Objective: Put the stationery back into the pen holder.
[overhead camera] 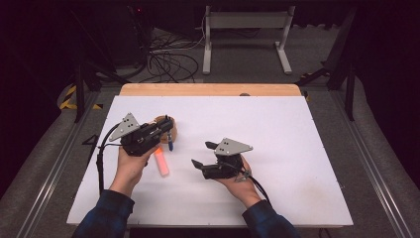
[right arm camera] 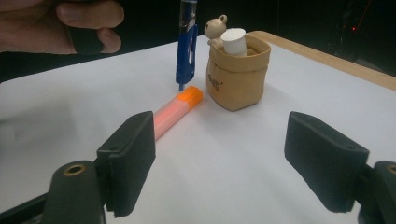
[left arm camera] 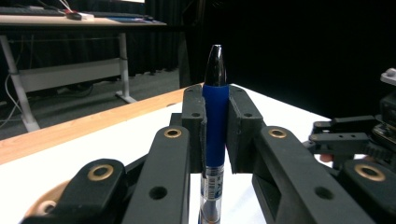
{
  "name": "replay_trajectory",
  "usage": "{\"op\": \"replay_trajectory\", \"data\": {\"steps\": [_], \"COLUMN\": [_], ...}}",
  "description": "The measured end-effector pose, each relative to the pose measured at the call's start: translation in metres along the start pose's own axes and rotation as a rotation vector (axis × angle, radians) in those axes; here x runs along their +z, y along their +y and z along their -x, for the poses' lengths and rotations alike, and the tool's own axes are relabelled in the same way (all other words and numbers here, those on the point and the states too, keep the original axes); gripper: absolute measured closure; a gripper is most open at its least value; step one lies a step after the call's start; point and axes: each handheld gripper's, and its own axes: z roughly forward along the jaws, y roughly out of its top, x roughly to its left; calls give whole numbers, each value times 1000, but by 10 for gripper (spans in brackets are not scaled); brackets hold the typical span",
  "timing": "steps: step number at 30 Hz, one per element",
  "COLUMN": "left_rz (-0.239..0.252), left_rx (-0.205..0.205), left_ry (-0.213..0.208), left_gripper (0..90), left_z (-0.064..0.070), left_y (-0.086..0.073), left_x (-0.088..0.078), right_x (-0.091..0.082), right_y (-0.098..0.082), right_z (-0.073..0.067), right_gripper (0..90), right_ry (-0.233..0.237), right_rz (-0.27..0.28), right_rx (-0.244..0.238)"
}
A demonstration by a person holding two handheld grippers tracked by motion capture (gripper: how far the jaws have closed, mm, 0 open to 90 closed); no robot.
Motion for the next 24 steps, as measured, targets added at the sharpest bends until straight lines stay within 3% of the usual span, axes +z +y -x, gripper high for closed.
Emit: {"op": "replay_trajectory", "data": {"steps": [24], "left_rz": [46], "left_rx": [36], "left_ry": [134], "left_gripper": [799], "left_z": [-34], "left_y": [5], "left_x": [4], "right_x": [0], "right_y": [0], "right_z": [2], "right_gripper": [243], "right_ry": [-3], "right_rz": [2], "right_rx": [5]}}
